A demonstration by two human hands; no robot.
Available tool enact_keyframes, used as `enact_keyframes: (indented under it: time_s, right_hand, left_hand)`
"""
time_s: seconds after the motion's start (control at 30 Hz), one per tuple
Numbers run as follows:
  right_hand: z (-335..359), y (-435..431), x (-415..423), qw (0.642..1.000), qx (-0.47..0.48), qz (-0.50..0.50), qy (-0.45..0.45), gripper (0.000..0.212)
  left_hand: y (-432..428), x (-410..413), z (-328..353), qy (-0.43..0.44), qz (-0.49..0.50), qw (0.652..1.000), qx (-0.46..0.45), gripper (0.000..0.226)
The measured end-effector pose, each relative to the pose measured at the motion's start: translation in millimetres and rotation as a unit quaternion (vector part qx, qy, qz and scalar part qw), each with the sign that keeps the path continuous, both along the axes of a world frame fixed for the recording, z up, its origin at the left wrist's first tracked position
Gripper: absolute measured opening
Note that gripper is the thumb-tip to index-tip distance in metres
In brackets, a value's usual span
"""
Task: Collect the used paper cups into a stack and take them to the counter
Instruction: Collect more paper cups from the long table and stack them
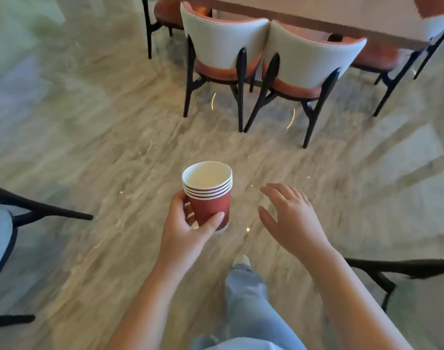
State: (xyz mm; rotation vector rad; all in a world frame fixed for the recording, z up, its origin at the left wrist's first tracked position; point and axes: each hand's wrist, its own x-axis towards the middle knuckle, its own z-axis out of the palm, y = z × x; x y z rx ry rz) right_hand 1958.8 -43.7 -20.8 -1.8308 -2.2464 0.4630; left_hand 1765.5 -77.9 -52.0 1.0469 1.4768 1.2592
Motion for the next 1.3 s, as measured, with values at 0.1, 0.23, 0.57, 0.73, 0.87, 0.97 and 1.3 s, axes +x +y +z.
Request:
enact_keyframes:
  time_s: [0.1, 0.23, 0.57, 0.73, 0.87, 0.97, 1.3]
  right_hand:
    - [-3, 67, -15, 1.000, 0.004, 0.021, 0.002, 0.040]
    - [-3, 164, -30, 0.998, 0.008, 0.055, 0.004, 0.041]
    - [0, 371, -103, 0.993, 0.000, 0.118, 0.001, 0.040]
    - [-10, 460, -179, 0.988, -0.013, 0.150, -0.019, 0.042]
    - [-3, 539, -266, 0.987, 0.000, 0.163, -0.010, 0.042]
    - [16, 593, -339, 0.985, 0.017, 0.169, 0.008, 0.041]
    - [20, 742, -473, 0.985, 0.005, 0.170, 0.024, 0.040]
  left_hand:
    - [57, -13, -3, 0.011, 0.028, 1.000, 0.001, 0.058]
    - [142, -28, -1, 0.024, 0.057, 0.998, -0.002, 0.062]
    - [316, -101, 6, 0.027, 0.152, 0.988, -0.003, 0.062]
    - [389, -174, -13, 0.009, 0.183, 0.983, -0.017, 0.062]
    - [467, -264, -9, 0.004, 0.194, 0.981, -0.006, 0.060]
    - [522, -332, 7, 0.016, 0.181, 0.983, 0.001, 0.061]
    - [670, -463, -1, 0.058, 0.174, 0.983, -0.013, 0.055]
